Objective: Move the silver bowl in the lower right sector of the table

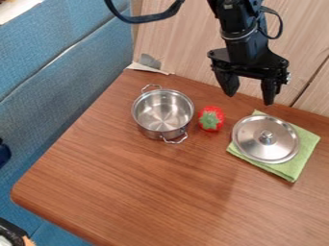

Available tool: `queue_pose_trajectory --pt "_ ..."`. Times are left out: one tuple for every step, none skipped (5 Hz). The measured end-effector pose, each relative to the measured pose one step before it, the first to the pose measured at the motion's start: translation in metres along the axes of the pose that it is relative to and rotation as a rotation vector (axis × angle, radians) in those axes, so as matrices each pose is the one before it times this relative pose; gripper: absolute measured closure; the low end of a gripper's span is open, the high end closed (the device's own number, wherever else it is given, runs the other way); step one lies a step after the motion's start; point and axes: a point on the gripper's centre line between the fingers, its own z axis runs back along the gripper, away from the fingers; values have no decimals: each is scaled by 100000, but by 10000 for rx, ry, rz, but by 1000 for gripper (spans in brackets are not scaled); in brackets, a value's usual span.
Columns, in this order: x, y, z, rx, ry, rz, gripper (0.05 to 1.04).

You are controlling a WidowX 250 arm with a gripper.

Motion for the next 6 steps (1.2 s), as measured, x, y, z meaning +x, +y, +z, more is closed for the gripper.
queue_pose_trajectory --pt "-586 306 -875 39 300 98 84" --pt "-1413 1364 -257 387 356 222 84" --pt "-351 1826 1288 942 -68 100 84" --pt "-1028 1986 711 800 49 366 84" --pt "-614 2036 -274 627 -117 340 84" --pt "-246 716 -812 426 349 54 84"
